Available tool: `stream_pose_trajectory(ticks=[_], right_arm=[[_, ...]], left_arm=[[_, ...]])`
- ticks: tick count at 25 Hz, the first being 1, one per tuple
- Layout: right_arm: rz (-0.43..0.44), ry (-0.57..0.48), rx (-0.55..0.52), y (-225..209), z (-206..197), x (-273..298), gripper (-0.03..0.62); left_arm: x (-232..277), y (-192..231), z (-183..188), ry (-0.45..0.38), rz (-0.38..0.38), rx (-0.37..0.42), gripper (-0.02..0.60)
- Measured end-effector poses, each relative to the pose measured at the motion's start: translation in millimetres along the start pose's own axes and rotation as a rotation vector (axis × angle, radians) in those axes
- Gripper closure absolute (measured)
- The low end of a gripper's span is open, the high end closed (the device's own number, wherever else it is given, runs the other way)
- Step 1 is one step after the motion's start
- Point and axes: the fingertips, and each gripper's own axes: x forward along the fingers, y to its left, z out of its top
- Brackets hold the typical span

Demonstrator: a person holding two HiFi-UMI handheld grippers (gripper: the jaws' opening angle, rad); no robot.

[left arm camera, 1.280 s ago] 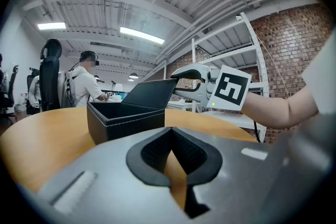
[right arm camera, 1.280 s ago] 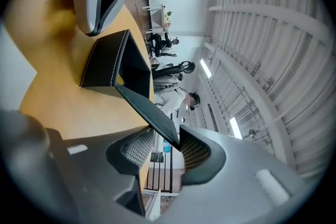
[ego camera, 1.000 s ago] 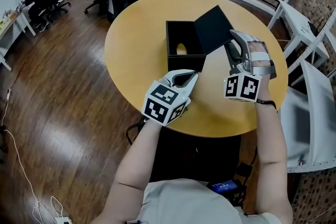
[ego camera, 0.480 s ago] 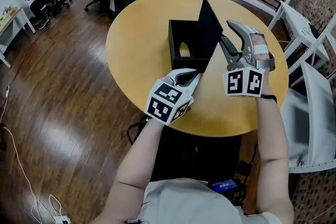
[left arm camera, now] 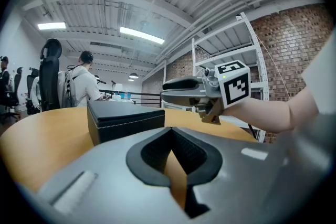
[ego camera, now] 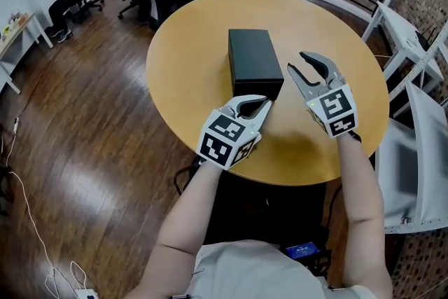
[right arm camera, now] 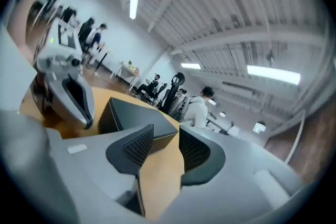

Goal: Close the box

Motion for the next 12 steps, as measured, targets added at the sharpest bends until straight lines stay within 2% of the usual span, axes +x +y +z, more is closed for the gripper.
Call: stream_pose_trajectory(ticks=[3, 5, 9, 12], right_arm=[[0.135, -0.007, 0.371, 11, -25, -16, 0.442], [0.189, 0.005, 0.504, 25, -41, -25, 0.448], [0.262, -0.005, 0.635, 52, -60, -36, 0.464], [0.276, -0.062, 0.642, 57, -54, -43, 0.484]], left_arm=[[1, -2, -2, 0.001, -0.004, 0.0, 0.581], [1, -3, -3, 0.001, -0.003, 0.001, 0.581], [1, -2, -2, -0.002, -0.003, 0.004, 0.581], [1, -2, -2, -0.004, -0.003, 0.004, 0.581]])
